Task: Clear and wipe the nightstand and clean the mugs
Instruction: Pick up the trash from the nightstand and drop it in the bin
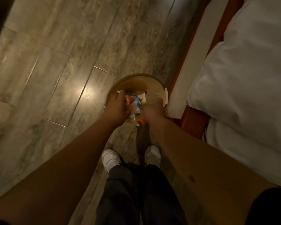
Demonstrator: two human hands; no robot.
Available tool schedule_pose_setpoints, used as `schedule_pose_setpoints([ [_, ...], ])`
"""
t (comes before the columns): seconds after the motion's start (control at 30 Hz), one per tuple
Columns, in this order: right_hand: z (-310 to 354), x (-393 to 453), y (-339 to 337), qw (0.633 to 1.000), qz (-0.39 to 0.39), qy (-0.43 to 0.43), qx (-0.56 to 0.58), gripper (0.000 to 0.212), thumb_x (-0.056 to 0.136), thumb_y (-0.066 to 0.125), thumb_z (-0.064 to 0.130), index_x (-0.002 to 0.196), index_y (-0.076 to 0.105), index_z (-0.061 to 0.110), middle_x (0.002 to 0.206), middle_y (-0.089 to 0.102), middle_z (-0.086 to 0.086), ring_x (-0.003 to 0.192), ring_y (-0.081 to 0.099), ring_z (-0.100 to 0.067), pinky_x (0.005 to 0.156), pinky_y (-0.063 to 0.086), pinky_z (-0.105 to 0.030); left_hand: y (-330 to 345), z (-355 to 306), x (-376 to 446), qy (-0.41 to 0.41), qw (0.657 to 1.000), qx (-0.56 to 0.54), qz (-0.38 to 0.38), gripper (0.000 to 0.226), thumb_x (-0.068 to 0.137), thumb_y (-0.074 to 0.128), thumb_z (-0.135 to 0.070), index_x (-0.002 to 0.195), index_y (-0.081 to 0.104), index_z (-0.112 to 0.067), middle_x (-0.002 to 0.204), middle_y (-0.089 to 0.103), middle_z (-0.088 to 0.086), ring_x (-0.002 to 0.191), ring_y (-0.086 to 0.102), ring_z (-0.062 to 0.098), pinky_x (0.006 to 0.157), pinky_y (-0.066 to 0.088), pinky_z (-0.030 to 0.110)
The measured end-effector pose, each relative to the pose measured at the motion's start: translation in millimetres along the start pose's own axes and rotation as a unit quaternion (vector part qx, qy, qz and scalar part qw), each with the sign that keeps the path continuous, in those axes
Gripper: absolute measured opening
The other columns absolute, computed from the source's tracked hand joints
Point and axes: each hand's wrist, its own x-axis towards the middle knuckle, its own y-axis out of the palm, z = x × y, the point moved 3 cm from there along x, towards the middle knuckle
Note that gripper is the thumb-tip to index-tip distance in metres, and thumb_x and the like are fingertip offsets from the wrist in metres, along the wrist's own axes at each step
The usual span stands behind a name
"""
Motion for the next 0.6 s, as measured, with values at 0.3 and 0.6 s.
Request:
schedule_pose_setpoints([
  [0.3,9,-13,-1,0.998,0.016,-0.048,0.03,0.067,0.09,0.061,0.029,0.146,0.026,0.018,0.138,0.049,-0.008,0.12,0.05,-0.03,0.091,0.045,-0.036,-12,-6,-4,-0.005,1.0,0.004,0.02,0.077,0.082,0.067,-0.028,0.147,0.029,-0.011,0.151,0.03,0.014,0.138,0.032,0.03,0.108,0.035,0.045],
  [0.6,45,-46,-31,0.997,0.048,-0.057,0.021,0.069,0.091,0.06,0.027,0.149,0.023,0.015,0.139,0.048,-0.012,0.119,0.05,-0.031,0.097,0.045,-0.042,-48,-52,-14,0.003,1.0,0.015,0.027,0.076,0.084,0.063,-0.028,0.15,0.026,-0.019,0.151,0.03,0.01,0.136,0.036,0.027,0.107,0.038,0.046],
])
